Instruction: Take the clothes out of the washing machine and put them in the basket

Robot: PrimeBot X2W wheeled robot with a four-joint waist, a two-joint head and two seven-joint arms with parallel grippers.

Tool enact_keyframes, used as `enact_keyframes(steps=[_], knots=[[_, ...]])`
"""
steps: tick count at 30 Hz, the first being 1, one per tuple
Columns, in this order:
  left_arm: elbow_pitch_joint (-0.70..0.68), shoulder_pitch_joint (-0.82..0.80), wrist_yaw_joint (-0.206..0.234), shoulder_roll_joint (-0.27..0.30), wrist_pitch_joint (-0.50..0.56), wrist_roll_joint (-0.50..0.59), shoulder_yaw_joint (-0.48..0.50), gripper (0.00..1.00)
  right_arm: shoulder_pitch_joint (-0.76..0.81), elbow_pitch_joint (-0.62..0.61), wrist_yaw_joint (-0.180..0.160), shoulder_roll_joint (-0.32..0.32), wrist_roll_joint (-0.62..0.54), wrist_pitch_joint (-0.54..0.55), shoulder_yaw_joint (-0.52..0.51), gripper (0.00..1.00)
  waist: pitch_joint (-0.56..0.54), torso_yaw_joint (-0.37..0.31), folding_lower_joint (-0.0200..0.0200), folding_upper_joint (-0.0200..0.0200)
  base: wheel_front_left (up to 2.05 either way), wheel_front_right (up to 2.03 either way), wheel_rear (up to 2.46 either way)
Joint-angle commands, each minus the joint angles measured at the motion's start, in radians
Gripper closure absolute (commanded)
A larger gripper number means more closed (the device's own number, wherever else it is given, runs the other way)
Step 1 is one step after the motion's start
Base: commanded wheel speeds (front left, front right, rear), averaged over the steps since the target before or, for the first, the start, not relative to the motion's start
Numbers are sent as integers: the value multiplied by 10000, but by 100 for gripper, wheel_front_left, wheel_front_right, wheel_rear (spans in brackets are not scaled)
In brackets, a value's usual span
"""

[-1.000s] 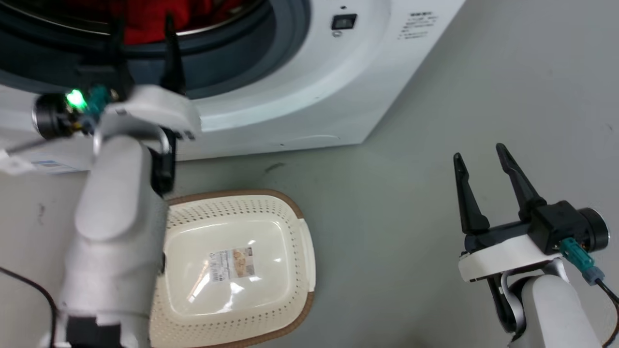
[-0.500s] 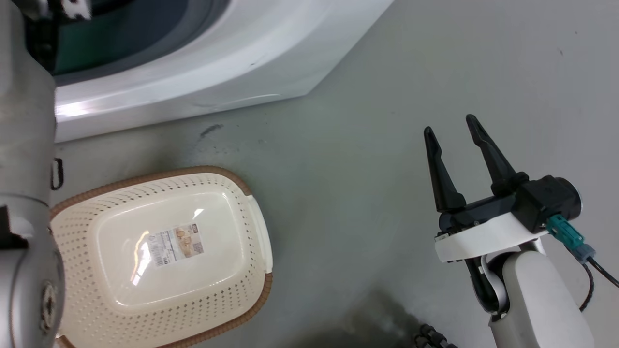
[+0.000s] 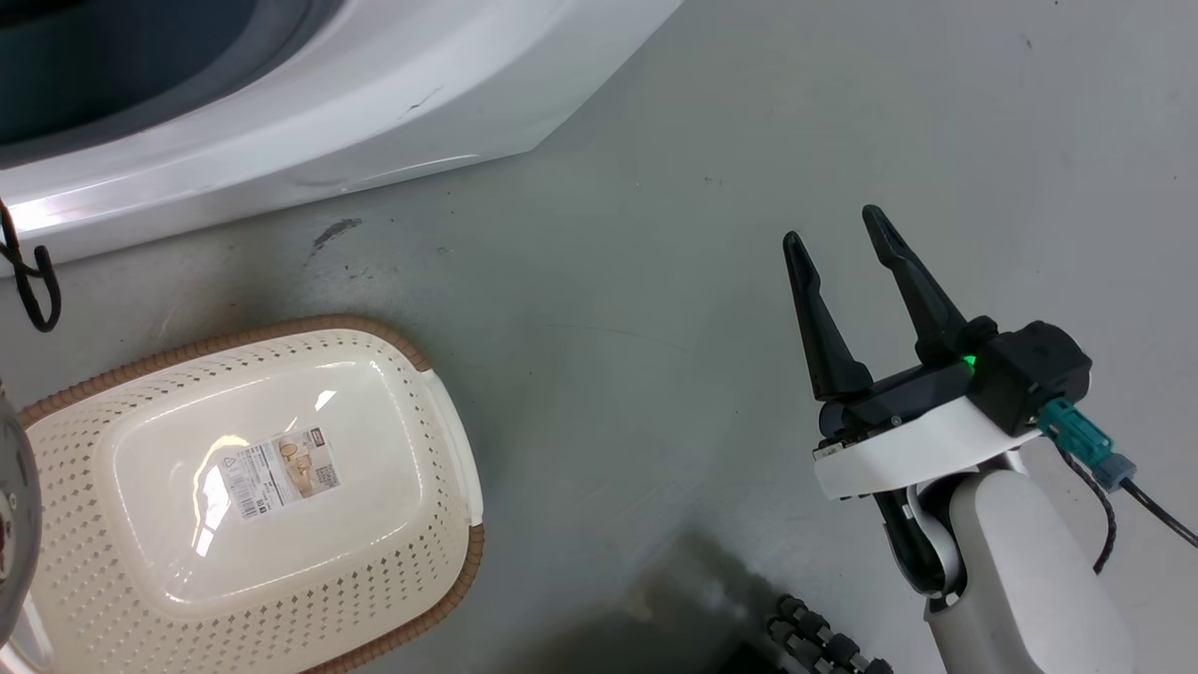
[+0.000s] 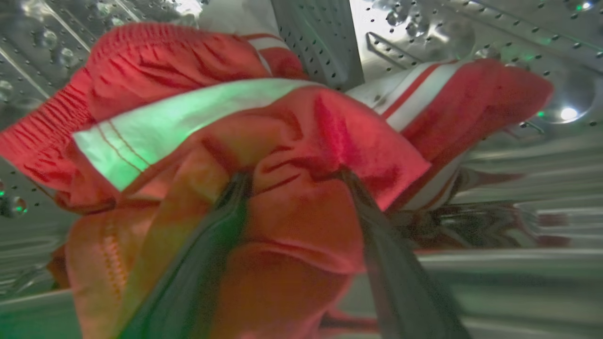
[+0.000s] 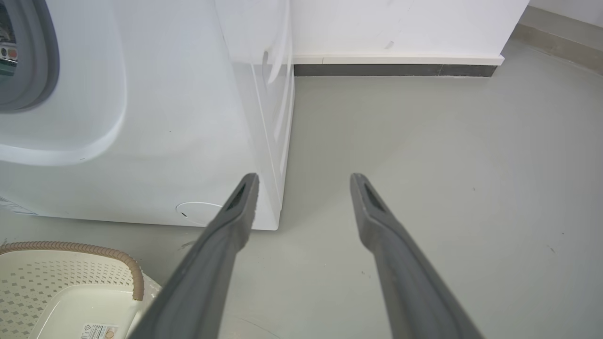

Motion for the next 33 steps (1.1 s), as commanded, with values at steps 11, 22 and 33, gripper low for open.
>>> enact_keyframes(steps=[11,22,33], knots=[[-995,1189,691,20,-2399,-275,9,100,83,301,-7,7,40,-23,-71,0,-789,224,-1,0,0,0,0],[-1279,4142,492,-755,-6847,-1607,892,100,801,656,-7,3,-523,-23,-390,0,-2828,964,-1,0,0,0,0],[-2911,6665,-61,-1095,-7211,-2138,1469,100,1807,915,-7,3,-869,-23,-669,0,-4749,1397,-1,0,0,0,0]])
